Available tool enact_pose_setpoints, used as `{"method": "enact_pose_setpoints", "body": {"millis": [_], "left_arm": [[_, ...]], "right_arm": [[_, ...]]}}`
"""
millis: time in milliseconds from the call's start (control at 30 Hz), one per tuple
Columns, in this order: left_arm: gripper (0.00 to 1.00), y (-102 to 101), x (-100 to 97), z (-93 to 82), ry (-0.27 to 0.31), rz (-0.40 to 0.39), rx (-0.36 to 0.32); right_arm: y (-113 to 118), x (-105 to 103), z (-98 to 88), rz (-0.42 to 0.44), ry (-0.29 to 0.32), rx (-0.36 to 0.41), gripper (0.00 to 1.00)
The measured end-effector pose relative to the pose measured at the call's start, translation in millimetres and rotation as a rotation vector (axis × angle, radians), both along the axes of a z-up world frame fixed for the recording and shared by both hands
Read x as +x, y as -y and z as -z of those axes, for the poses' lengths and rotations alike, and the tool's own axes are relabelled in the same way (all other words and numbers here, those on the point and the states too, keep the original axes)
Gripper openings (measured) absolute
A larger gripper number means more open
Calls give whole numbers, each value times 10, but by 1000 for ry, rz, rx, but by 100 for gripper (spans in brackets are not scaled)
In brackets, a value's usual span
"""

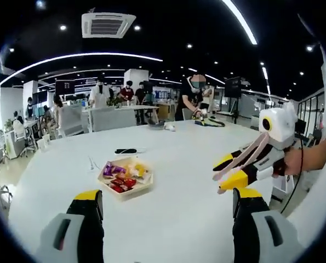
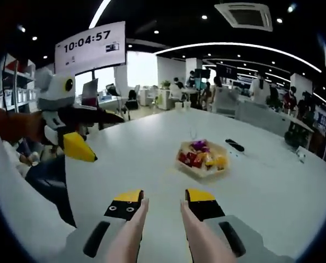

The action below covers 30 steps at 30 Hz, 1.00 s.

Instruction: Place the target food into the container with the food tongs after gripping and lifting it, then release it inside without dropping or visibly crushing the food.

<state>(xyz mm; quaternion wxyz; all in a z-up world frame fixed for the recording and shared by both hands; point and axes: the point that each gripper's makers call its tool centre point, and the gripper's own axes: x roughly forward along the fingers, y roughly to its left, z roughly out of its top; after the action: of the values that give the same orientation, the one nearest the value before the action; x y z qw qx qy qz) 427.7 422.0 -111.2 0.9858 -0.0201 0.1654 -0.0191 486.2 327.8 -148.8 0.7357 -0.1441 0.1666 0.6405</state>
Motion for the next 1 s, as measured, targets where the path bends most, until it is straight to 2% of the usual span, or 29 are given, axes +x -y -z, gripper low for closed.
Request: {"method": "enact_pose_setpoints", "body": {"millis": [33,67,200,300,433,533,667,700,733,800,900,933,1000], "left_arm": [[100,-3,1,5,-1,1,-4],[100,-61,3,43,-17,48,-56],[99,-118,29,-74,28,101,-73],[94,-142,37,-181,75,169,-71],[93,-178,43,-202,85,222,-102],[89,-196,26,-193,87,266,-127],[88,-191,1,-187,94,317,-164],[87,-106,-40,-204,94,382,-229],[86,-75,-61,-224,100,415,-265],[81,-9,-113,-273,115,489,-338],[71,22,-146,-345,131,532,-413],[67,25,-168,-416,149,551,-468],[60,21,-193,-514,176,568,-531]], "right_arm": [[-5,-5,0,-4,4,-1,30],[-108,-51,-82,-10,0,-19,30],[-245,-86,-227,-8,-29,17,30],[-381,-138,-362,6,-105,80,30],[-447,-151,-430,34,-102,88,30],[-513,-236,-525,31,-171,141,30],[-578,-344,-678,11,-217,198,30],[-586,-361,-699,9,-227,207,30],[-597,-378,-728,5,-238,221,30],[-660,-507,-921,-31,-300,309,30],[-686,-567,-980,-47,-324,334,30],[-698,-596,-1009,-56,-337,347,30],[-732,-646,-1093,-72,-372,392,30]]}}
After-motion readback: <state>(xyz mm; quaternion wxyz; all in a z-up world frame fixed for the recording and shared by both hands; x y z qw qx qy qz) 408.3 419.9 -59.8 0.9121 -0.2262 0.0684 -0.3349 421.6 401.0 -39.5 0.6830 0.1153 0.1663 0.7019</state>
